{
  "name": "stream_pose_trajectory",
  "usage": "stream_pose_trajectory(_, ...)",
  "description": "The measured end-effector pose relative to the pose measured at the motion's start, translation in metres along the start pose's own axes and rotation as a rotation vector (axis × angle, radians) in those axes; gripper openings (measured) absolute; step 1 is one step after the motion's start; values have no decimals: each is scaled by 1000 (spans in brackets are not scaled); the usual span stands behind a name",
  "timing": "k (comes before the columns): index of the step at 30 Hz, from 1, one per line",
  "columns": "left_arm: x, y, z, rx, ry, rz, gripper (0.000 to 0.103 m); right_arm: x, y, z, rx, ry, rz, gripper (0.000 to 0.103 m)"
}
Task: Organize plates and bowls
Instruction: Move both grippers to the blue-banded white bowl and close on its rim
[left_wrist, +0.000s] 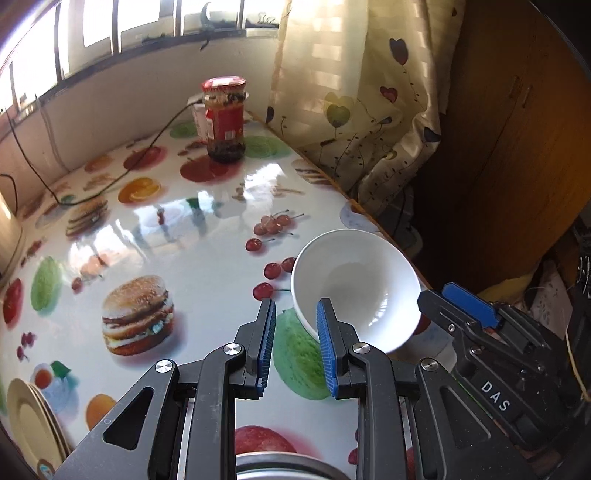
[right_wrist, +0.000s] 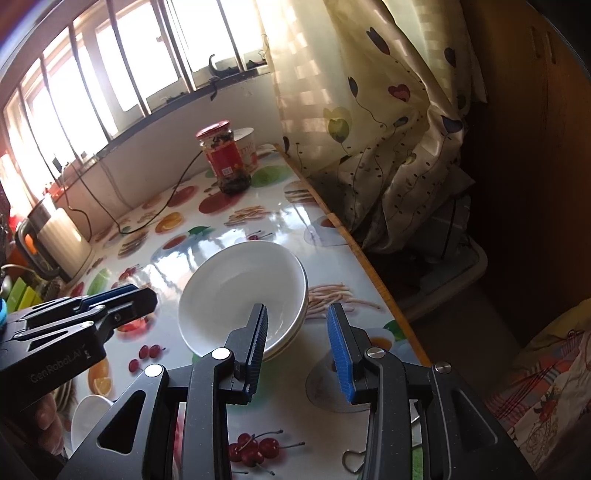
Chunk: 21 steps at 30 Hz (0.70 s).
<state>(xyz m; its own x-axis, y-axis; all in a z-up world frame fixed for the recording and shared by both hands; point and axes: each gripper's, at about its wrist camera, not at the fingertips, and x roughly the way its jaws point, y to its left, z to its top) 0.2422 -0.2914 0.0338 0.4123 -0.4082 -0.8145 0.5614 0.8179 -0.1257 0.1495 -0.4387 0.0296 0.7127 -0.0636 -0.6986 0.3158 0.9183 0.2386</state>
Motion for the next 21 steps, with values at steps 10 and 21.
stream_pose_trajectory(10, 20, -8, 4, 29, 40, 24, 24, 22, -4, 0, 3, 37, 10, 33)
stream_pose_trajectory(21, 35, -8, 4, 26, 79, 19, 24, 32, -2, 2, -15, 48, 17, 25)
